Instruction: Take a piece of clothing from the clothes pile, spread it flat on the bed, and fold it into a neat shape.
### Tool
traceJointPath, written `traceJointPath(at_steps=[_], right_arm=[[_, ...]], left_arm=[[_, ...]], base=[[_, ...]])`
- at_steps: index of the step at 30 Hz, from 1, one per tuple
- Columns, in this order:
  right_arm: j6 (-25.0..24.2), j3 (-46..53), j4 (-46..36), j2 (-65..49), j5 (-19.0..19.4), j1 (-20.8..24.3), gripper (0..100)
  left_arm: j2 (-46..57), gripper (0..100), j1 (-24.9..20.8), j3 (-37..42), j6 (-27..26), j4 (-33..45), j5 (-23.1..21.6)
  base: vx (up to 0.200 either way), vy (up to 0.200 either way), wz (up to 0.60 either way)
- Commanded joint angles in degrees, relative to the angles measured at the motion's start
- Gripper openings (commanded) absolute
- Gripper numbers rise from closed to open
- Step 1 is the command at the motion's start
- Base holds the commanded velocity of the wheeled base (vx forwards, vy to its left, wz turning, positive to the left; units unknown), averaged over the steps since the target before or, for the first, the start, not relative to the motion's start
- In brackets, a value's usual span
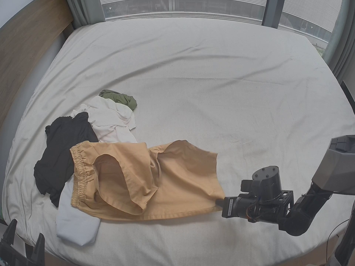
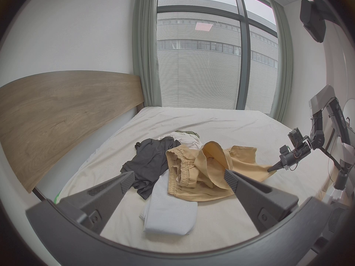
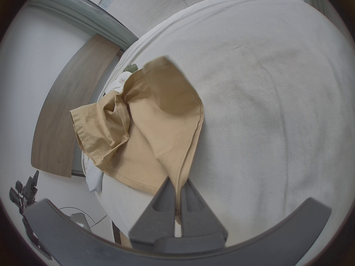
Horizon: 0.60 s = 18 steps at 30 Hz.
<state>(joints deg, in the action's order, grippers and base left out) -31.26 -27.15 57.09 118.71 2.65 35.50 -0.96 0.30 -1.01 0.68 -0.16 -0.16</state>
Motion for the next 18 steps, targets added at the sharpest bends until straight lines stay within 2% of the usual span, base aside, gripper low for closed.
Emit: traceJointPath(at_steps=[1, 13, 18], right_arm=[[0.1, 3.5, 1.4, -1.5, 0.1, -1.6, 0], [0.3, 15.2, 13.6, -1.4, 0.1, -5.9, 0], [2.3, 18.9, 17.8, -1.3, 0.2, -8.3, 0]], left_arm=[[0.9, 100, 0.0, 1.0, 0.0, 0.0, 0.0], [1.0, 100, 0.0, 1.0, -0.1, 0.0, 0.0], [1.0, 100, 0.0, 1.0, -0.1, 0.0, 0.0]], base=[[0.0, 0.0, 0.0], [0.0, 0.0, 0.0], [0.0, 0.0, 0.0]])
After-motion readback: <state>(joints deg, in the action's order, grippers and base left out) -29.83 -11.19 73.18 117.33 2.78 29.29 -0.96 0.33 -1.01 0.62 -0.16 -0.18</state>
